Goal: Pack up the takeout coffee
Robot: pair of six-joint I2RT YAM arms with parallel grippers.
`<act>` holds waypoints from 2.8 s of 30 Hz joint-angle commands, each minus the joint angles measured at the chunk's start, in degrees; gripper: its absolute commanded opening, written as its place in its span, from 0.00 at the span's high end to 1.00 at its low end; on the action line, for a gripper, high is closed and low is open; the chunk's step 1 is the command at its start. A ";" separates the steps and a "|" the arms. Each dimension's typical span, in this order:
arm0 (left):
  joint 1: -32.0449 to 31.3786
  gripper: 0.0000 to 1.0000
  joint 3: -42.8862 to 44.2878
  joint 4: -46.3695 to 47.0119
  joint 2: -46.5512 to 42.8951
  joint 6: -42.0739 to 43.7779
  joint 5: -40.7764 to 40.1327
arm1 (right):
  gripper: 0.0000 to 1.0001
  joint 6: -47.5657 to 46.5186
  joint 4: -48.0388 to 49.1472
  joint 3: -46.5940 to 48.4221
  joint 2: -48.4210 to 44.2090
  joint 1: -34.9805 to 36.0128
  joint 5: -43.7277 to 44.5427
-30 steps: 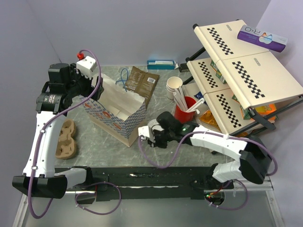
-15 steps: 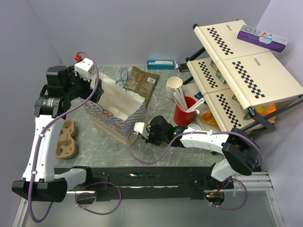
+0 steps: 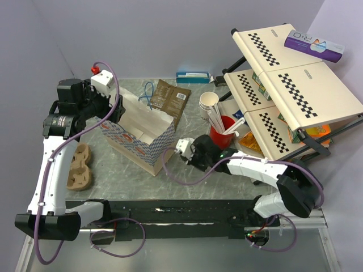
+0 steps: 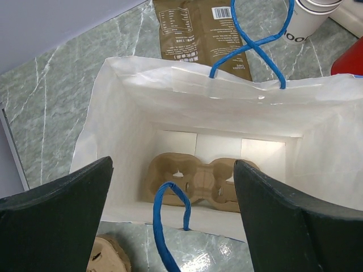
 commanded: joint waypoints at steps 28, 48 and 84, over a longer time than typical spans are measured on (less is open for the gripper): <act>0.48 0.05 5.44 0.58 -0.05 -2.60 2.62 | 0.02 46.39 -42.72 50.93 15.19 -6.11 7.43; 1.09 0.05 1.40 0.13 -3.22 -1.46 0.60 | 0.02 49.03 -42.64 48.82 21.09 -6.19 5.50; 2.15 0.04 0.08 1.02 -2.87 -1.37 0.60 | 0.09 46.40 -41.84 45.39 23.55 -4.88 8.84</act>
